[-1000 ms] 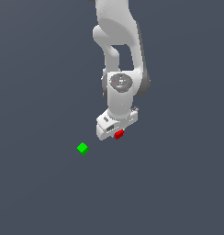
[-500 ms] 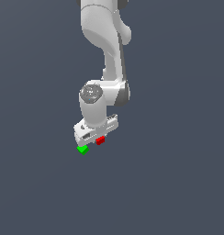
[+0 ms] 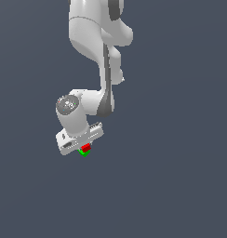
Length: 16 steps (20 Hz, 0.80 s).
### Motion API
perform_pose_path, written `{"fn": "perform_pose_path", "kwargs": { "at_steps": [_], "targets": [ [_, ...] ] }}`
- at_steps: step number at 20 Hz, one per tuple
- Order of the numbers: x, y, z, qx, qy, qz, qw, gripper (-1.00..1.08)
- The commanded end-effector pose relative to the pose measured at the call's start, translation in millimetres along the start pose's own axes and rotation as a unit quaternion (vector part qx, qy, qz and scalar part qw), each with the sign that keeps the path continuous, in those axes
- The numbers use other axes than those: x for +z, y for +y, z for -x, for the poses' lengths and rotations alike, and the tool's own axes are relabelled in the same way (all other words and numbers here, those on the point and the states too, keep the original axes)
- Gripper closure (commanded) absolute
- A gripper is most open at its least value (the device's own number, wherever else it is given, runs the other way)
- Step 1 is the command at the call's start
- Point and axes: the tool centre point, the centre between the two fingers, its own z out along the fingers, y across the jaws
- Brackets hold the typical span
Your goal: Stack the red cube on top of the green cube.
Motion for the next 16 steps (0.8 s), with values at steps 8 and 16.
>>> {"fn": "perform_pose_path", "kwargs": {
  "at_steps": [8,16],
  "targets": [
    [3.3,14.2,2.5,-0.001,0.001,0.0,1.0,-0.92],
    [3.3,14.2,2.5,-0.001,0.001,0.0,1.0,-0.92]
  ]
}}
